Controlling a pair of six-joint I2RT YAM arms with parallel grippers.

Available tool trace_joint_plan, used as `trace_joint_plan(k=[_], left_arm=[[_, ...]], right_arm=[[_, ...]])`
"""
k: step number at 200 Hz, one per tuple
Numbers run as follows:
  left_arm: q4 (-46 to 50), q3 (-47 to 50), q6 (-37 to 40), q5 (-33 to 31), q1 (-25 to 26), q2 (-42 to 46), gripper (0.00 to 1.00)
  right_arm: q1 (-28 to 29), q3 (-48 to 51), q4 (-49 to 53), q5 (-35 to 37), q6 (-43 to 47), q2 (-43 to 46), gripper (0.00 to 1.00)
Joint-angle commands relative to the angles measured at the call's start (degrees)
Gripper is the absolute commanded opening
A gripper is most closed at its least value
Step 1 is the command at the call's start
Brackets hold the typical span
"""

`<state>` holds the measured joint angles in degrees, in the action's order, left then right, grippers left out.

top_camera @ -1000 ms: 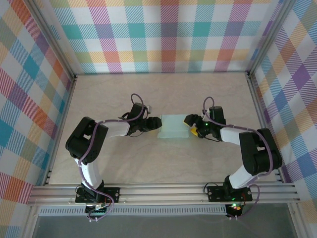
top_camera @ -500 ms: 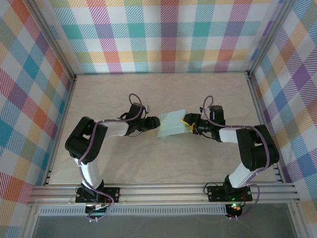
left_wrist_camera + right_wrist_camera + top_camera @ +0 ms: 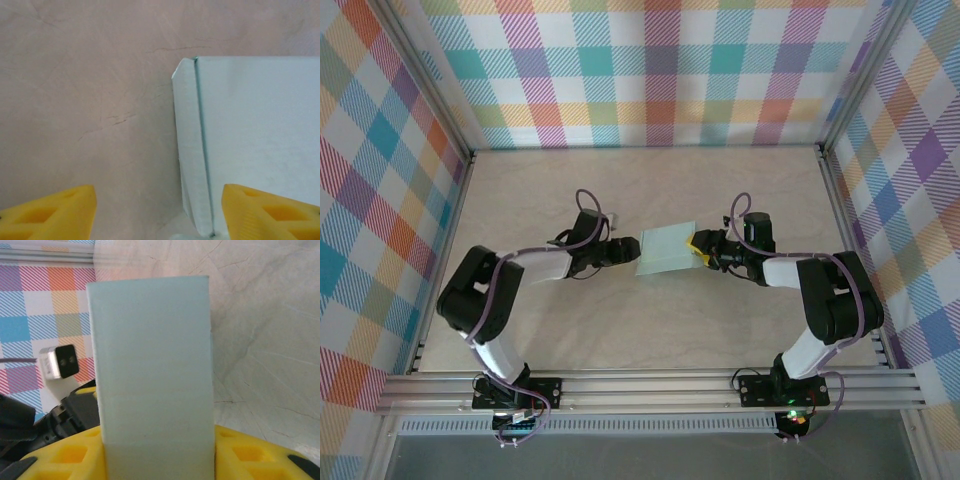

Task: Fold the paper box

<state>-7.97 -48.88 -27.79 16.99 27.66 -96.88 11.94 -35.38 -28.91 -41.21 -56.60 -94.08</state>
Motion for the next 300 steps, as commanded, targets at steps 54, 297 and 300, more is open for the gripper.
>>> trace_joint_plan(k=[54,297,300], left_arm=[[-4.8,9.2,25.3,-21.0,6.6,20.5,0.77],[-73.1,19.2,96.3,-58.4,31.6,-2.1,0.85],[-73.1,19.0,96.3,-58.3,31.6,-2.2,0.85]], right_arm=[[-0.8,-2.6,0.6,-1.7,-2.4,0.8,0.45],[-2.7,-3.3,3.7,-6.5,-11.2,17.3,0.45],[-2.7,-3.3,3.6,-6.6,-11.2,17.4,0.45]])
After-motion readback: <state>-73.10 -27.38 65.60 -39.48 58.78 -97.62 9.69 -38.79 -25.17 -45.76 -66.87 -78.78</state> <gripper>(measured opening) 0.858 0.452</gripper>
